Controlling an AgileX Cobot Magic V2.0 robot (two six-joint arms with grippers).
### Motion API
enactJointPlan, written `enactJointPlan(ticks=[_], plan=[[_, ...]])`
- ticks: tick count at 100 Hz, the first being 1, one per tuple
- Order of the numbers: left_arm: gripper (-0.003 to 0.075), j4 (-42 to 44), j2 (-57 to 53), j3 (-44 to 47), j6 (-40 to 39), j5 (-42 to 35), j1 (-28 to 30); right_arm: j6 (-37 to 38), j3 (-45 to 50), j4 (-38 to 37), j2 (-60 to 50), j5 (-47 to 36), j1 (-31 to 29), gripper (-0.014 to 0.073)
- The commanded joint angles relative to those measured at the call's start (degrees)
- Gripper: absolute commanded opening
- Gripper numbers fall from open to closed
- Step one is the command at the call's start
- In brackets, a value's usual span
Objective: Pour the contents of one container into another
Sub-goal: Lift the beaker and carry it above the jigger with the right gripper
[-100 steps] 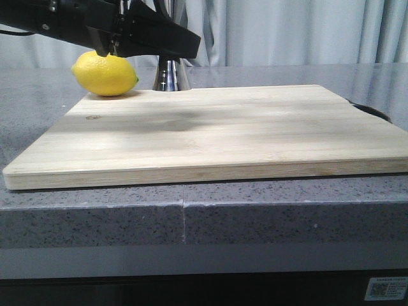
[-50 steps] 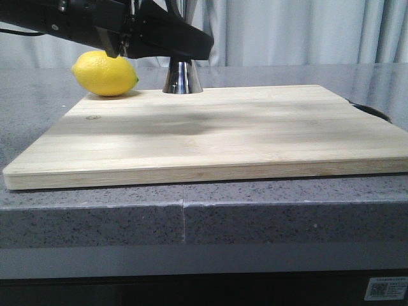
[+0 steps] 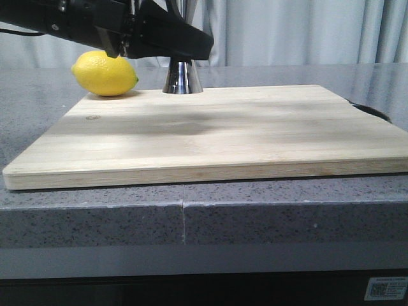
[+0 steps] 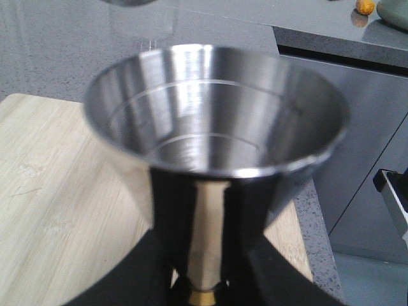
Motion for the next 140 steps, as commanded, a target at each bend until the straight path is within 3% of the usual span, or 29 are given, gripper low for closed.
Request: enactJointPlan(ticks=[1, 51, 140], plan=[[-0.0002, -4.12, -3.24, -1.6, -0.53, 5.6, -0.42, 0.05, -2.47, -0.91, -2.35, -3.74, 0.01, 0.0246], [-0.0002, -4.12, -3.24, -1.6, -0.53, 5.6, -0.42, 0.05, -2.47, -4.48, -2.35, -3.47, 2.87, 0.0246], [-0.0002, -4.12, -3.24, -1.6, -0.53, 5.6, -0.42, 0.05, -2.47, -9.66, -2.35, -3.33, 2.87, 0.0246]])
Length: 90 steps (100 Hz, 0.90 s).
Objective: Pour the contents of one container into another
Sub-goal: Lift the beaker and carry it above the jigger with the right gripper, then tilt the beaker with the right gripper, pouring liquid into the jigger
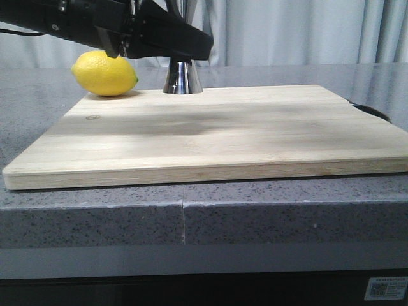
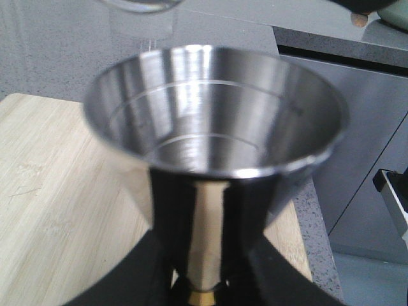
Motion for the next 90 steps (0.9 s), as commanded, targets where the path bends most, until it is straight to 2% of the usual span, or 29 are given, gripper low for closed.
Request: enactJointPlan(ticks=[1, 90], plan=[[-0.0002, -4.12, -3.24, -1.6, -0.44, 5.6, -0.42, 0.05, -2.25, -1.42, -2.35, -3.54, 0.0, 0.0246], [-0.0002, -4.12, -3.24, -1.6, -0.44, 5.6, -0.42, 0.05, -2.25, -7.73, -2.35, -3.41, 0.0, 0.0246]])
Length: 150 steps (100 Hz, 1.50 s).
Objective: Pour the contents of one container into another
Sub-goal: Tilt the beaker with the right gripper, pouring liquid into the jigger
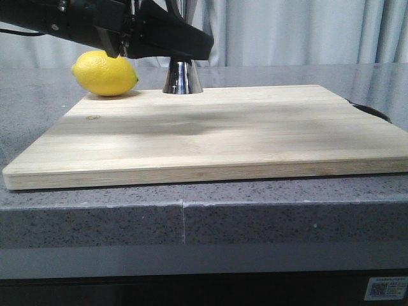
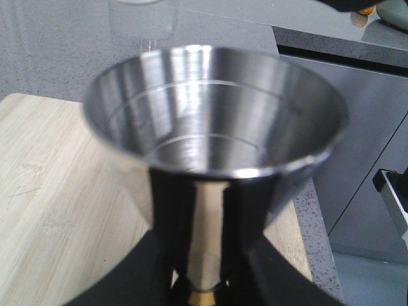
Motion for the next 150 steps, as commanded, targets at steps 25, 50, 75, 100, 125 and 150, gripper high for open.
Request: enactJointPlan(ticks=[25, 50, 75, 100, 125, 150], plan=[[-0.0002, -4.12, -3.24, -1.6, -0.44, 5.6, -0.42, 0.05, -2.25, -3.38, -2.35, -3.41, 0.0, 0.0246], [-0.0002, -4.12, -3.24, -1.6, -0.44, 5.6, -0.42, 0.05, -2.25, -6.05, -2.35, -3.41, 0.49, 0.0246], [-0.0002, -4.1, -3.24, -1.6, -0.44, 5.6, -0.42, 0.05, -2.25, -7.16, -2.35, -3.41, 0.52, 0.0246], [-0.0002, -4.1, -3.24, -1.6, -0.44, 5.6, -0.42, 0.05, -2.25, -9.23, -2.35, -3.31, 0.52, 0.0246], [-0.0002, -4.1, -3.24, -1.6, -0.44, 5.6, -0.42, 0.05, -2.25, -11.26, -2.35, -3.13, 0.52, 0.0246], [-0.0002, -4.1, -3.24, -1.6, -0.44, 5.6, -0.42, 0.05, -2.25, -13.6, -2.35, -2.76, 0.52, 0.0246]])
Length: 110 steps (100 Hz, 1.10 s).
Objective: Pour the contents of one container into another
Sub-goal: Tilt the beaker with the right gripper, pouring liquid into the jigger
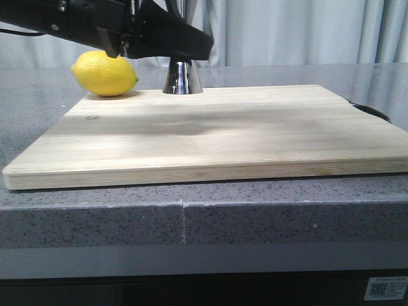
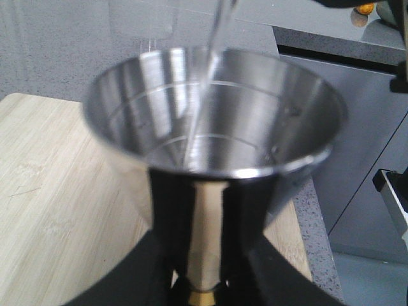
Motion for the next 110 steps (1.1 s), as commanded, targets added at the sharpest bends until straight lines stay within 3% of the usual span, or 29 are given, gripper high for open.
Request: enactJointPlan(ticks=[1, 110], plan=[[-0.0002, -4.1, -3.24, -1.6, -0.44, 5.6, -0.42, 0.05, -2.25, -1.45, -2.35, -2.33, -0.09, 0.0246], [-0.0002, -4.0, -3.24, -1.6, -0.44, 5.6, -0.42, 0.05, -2.25, -13.71, -2.35, -0.83, -0.09, 0.0246]])
